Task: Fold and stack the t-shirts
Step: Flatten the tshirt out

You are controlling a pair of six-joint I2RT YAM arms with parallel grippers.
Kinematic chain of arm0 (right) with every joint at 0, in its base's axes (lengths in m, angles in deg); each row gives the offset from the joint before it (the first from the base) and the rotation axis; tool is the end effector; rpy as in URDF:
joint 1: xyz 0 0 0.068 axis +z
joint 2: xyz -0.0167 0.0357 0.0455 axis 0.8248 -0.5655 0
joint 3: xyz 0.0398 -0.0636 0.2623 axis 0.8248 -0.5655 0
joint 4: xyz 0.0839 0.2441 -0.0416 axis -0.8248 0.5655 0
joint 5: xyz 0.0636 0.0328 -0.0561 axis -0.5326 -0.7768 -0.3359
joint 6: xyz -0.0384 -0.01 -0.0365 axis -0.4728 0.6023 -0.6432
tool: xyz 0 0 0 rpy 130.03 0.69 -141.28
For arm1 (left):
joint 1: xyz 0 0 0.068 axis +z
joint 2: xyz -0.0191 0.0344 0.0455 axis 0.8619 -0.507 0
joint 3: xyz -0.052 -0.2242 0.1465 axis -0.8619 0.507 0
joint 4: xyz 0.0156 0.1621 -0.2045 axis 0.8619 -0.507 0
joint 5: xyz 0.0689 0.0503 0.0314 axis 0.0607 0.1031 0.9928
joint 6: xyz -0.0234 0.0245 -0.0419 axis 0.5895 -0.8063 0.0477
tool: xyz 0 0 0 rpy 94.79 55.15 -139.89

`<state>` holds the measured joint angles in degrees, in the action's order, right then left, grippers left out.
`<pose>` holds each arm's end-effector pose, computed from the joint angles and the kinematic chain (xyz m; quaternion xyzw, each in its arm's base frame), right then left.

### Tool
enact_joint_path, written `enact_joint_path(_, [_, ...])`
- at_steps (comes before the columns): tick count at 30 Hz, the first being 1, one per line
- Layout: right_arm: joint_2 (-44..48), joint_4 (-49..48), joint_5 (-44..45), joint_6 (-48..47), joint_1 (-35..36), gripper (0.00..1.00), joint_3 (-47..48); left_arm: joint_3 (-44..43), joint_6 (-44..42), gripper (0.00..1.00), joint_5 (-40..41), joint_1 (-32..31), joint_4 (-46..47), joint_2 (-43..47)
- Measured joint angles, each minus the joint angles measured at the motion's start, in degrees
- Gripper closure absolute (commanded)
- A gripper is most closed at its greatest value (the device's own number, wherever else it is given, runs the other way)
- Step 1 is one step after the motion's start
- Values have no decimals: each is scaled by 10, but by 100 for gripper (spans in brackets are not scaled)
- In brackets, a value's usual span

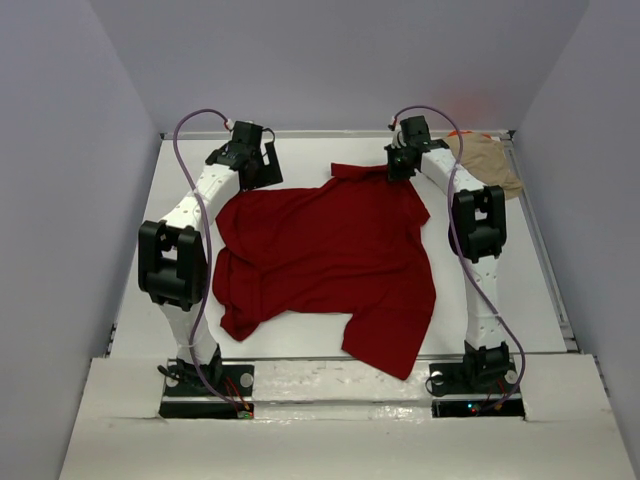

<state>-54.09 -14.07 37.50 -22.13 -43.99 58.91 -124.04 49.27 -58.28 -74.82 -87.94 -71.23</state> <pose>0.5222 0.1130 0.1857 -0.0975 0.9362 0.1187 0.3162 0.4077 -0.1063 0.2896 -0.0731 0.9088 -0.0635 0.4059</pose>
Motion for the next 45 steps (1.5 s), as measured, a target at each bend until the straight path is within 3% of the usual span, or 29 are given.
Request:
enact_joint_path(9, [0,-1,0,0,0,100,-5,-2,-2,1,2,0,-3,0])
enact_joint_path(23, [26,-59,-21,13,-4,100,-91,-5,-1,1,-2,-1,-6,0])
enact_joint_path(29, [34,-63,-31,18,-4,100,-105,2,4,8,-20,-6,11,-35])
enact_joint_path(33, [34,-63,-33,18,-4,100,-105,5,11,31,-35,-11,12,-69])
enact_joint_path(35, [34,-63,-35,19,-4,100,-104,10,17,62,-45,-13,11,-77])
enact_joint_path(36, [34,-61,-37,19,-4,100,-104,10,19,88,-50,-14,10,-80])
enact_joint_path(37, [34,-60,-38,19,-4,100,-103,10,22,95,-52,-15,11,-83])
enact_joint_path(38, [34,-60,-40,19,-4,100,-103,9,28,100,-54,-16,12,-86])
enact_joint_path(45, [34,-52,-45,19,-4,100,-101,0,28,100,-33,-20,7,-114])
